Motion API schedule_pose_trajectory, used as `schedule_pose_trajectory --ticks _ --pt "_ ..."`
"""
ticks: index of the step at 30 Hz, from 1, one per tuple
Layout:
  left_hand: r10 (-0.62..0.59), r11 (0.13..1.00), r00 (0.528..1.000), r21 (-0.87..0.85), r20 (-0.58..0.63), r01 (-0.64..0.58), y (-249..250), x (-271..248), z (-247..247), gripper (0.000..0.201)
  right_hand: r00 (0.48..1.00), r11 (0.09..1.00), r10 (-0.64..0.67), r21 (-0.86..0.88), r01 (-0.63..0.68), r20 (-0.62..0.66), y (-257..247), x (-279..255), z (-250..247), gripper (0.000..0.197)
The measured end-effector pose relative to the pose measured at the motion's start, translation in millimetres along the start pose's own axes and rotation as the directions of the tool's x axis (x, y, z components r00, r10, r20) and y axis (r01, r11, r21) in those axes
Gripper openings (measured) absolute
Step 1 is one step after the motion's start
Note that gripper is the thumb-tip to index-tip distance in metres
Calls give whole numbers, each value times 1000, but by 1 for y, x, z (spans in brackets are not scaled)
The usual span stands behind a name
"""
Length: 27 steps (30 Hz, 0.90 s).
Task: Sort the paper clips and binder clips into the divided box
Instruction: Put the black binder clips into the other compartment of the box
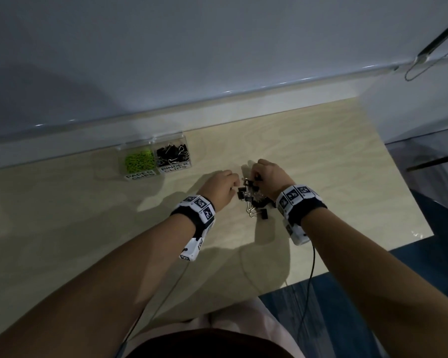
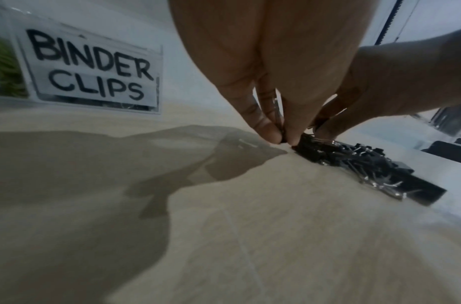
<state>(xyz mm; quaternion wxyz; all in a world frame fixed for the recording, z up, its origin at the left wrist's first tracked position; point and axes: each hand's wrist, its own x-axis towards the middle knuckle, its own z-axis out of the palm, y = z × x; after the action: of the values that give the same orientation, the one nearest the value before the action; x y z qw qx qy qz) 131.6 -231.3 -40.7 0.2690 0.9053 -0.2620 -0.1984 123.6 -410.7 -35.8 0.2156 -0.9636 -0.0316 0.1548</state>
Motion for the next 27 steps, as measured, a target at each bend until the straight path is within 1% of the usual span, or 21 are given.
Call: schedule_pose_trajectory --ticks 2,3,4,6,9,12,17,19,21,24,27 --pt "43 999 999 18 0 -43 4 -3 1 21 997 999 1 41 3 -74 2 -5 2 14" --pt "67 997 998 32 14 -67 6 -4 3 23 996 999 -13 50 18 -88 3 -8 3 18" --pt "90 995 995 47 30 -92 9 -6 5 25 997 998 -33 49 36 -74 2 -11 4 24" --pt "102 990 993 89 67 -108 14 -8 11 27 997 997 -71 7 71 9 0 -15 4 35" --pt "44 995 998 85 53 -48 16 -10 20 26 987 991 -100 -71 109 126 -3 -17 -1 43" --pt "1 998 1000 57 13 -1 12 -13 22 18 977 987 -104 -99 124 184 -9 -15 -4 44" --pt "-1 999 1000 34 -2 1 -1 -17 15 10 968 992 -96 -62 114 233 -18 -9 -3 40" --pt "-24 999 999 35 -22 24 -8 -22 8 11 973 994 -81 -50 94 217 -20 -7 -2 36" --pt "-49 999 998 10 -48 49 -15 -29 0 12 983 998 -48 -34 55 180 -19 -7 -1 28" --pt "-78 993 992 -97 -99 69 -24 -43 -16 9 998 996 -16 83 11 58 -23 -2 0 19" --pt "-155 977 967 -176 -201 121 -38 -56 -42 10 995 977 -77 194 87 -63 -45 15 -4 19"
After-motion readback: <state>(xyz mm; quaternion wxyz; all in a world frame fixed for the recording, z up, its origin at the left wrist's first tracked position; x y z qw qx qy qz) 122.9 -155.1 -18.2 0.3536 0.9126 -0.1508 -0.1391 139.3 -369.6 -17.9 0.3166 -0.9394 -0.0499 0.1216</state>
